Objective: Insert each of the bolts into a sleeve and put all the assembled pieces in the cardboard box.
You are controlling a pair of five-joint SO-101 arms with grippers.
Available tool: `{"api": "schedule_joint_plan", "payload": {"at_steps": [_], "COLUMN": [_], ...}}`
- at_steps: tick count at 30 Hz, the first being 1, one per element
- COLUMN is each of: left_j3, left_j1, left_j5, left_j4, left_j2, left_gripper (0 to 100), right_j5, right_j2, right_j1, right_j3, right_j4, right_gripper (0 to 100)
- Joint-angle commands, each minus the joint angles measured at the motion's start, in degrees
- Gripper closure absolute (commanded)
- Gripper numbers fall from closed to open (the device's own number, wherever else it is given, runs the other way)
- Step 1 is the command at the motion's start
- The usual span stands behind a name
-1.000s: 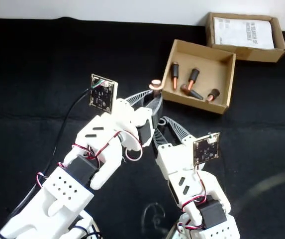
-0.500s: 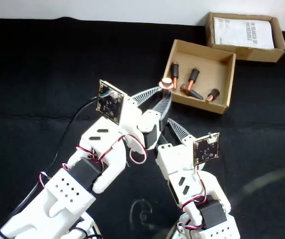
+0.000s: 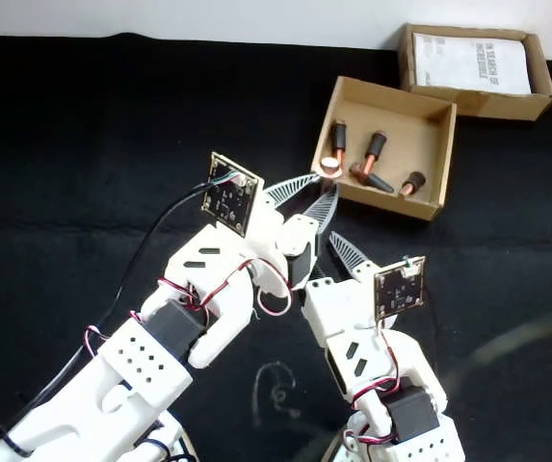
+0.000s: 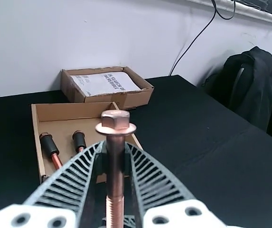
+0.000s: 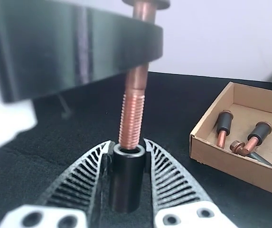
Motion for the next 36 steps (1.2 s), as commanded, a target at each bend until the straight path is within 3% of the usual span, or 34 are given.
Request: {"api": "schedule_joint_plan", "payload": {"at_steps": [1,4,10,26,28,33,36], "left_j3": [-0.04,1.54,4.53,4.26,3.82,2.86,0.57], "left_j1": [0.57,0.57,0.57,0.75,0.92,0.66,0.57], "left_j5": [-1.23,-4.92,-5.27,-5.10,-5.01,-4.75,-4.75], "left_j4": [-1.14,-1.23,-5.98,-3.08,-0.44,8.35,13.19], "left_j2": [-0.04,-0.04,-0.13,-0.57,-0.57,-0.66,-0.66], "left_gripper": [99,99,99,99,95,75,73], "right_j5": [0.35,0.35,0.26,0.44,0.44,0.44,0.53], "right_j2": [-0.57,-0.66,-0.75,-0.66,-0.57,-0.48,-0.48], "right_j1": [0.66,0.66,0.66,0.75,0.84,1.63,3.30], "right_j3": [-1.01,-1.10,-1.10,-1.54,-2.42,-3.12,-3.21], "right_j4": [-0.04,-0.04,-0.04,0.04,0.04,0.04,0.04], "right_gripper": [99.1,99.1,99.1,99.1,99.1,99.1,99.1]}}
